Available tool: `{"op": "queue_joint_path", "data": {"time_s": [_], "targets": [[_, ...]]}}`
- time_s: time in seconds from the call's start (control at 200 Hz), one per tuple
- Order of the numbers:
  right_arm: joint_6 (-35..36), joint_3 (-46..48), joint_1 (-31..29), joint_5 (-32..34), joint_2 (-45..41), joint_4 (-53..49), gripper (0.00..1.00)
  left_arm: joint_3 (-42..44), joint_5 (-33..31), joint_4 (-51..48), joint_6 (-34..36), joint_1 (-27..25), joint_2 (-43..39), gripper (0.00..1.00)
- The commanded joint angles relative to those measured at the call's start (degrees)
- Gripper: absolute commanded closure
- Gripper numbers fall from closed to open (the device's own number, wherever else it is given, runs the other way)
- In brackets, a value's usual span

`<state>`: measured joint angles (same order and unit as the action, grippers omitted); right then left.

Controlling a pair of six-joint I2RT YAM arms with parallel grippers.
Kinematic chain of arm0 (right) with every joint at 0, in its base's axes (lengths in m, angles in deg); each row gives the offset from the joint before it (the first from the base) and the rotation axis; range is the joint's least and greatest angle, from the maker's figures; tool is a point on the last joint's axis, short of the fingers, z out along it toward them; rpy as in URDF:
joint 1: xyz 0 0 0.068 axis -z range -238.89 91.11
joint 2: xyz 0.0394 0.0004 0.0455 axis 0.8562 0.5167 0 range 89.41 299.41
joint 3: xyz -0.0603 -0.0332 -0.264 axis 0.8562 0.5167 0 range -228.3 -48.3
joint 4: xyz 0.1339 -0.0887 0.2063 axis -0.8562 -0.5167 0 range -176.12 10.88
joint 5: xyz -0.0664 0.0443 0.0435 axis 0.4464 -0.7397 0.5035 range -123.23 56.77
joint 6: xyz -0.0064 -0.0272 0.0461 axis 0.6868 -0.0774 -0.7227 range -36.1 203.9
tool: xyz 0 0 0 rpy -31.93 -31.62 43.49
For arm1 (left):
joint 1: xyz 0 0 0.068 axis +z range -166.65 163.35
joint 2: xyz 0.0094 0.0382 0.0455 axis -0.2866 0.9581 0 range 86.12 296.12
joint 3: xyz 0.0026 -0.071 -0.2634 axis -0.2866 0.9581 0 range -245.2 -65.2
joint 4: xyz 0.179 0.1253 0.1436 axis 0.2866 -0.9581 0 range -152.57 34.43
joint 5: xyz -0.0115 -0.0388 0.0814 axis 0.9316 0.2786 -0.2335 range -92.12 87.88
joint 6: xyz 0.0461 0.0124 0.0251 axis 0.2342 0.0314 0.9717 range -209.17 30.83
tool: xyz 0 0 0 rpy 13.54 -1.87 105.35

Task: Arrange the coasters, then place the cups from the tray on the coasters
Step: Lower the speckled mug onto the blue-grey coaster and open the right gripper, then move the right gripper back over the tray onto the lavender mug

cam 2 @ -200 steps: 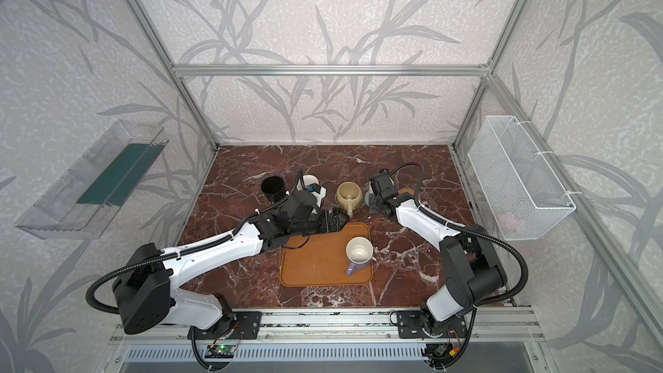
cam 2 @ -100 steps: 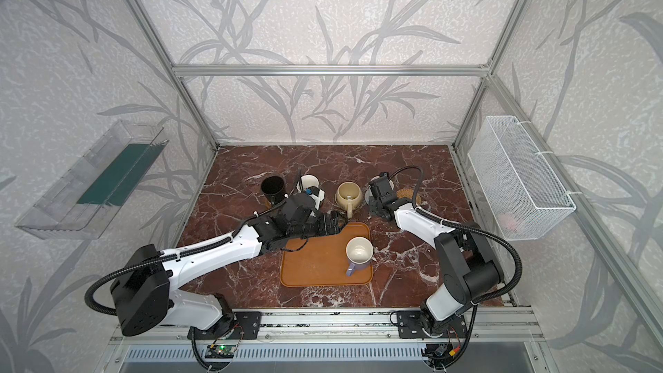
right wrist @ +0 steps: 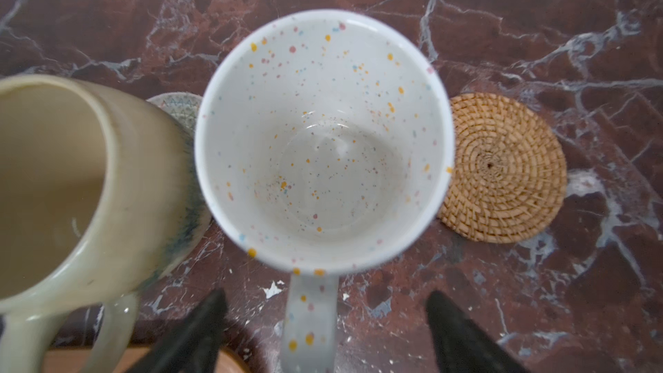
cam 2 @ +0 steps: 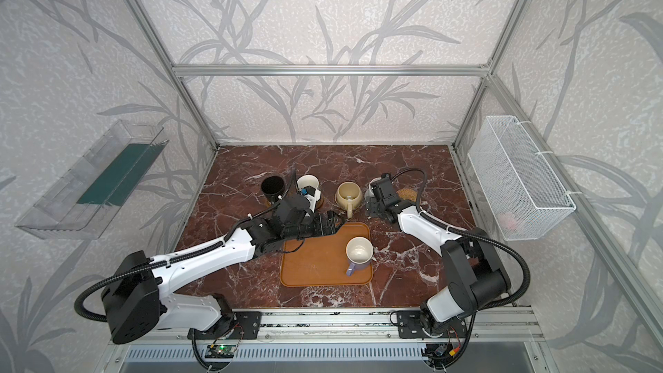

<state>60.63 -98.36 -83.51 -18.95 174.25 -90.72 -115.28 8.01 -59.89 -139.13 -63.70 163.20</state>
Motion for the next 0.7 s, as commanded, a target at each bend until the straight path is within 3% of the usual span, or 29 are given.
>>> {"op": "queue_joint_path", "data": {"time_s": [0.0, 0.25, 0.4, 0.575, 0.695], "targets": [[1.77, 0.49, 0.05, -0.69, -6.98, -2.94, 0.01, 0.86, -0.17, -0.24, 0.12, 0.38, -2.53, 0.01], [6.56, 2.58, 0.50, -4.06, -21.12, -7.68, 0.01, 1.62, 0.83, -2.47, 1.36, 0.72, -6.23, 0.01], [8.20, 2.34, 1.07, -12.86, -27.40, -14.90, 0.01, 2.87, 1.03, -4.26, 1.71, 0.90, -9.37, 0.01], [5.24, 3.67, 0.91, -20.74, -33.08, -23.74, 0.01, 4.95, 1.36, -7.87, 2.14, 0.88, -12.13, 0.01], [3.17, 5.59, -2.13, -19.78, -37.94, -29.11, 0.01, 6.63, 2.08, -9.12, 1.85, 0.91, -13.56, 0.01]]}}
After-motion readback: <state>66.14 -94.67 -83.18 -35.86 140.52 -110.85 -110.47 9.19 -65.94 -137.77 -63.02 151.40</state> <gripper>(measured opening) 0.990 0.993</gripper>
